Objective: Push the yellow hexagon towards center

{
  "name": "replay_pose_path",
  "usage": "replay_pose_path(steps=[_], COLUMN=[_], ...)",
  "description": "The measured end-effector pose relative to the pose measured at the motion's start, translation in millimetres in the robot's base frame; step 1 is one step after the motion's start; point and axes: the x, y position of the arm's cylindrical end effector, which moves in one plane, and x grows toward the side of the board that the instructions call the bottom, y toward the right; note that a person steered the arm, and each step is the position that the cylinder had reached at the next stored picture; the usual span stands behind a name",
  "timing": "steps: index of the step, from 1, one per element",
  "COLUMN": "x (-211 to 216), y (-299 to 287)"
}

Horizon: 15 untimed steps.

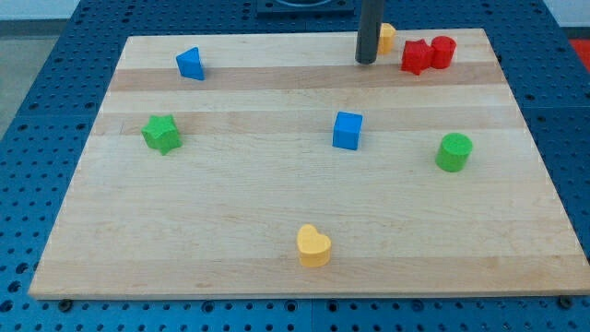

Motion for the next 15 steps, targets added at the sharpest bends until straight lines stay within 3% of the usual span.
replay_pose_path(steps=[2,3,6,11,14,15], x=[-50.8,-54.4,-65.5,-65.7,-64.3,-62.0], y=[-61.2,-55.4,14.2,52.7,130.2,128.8])
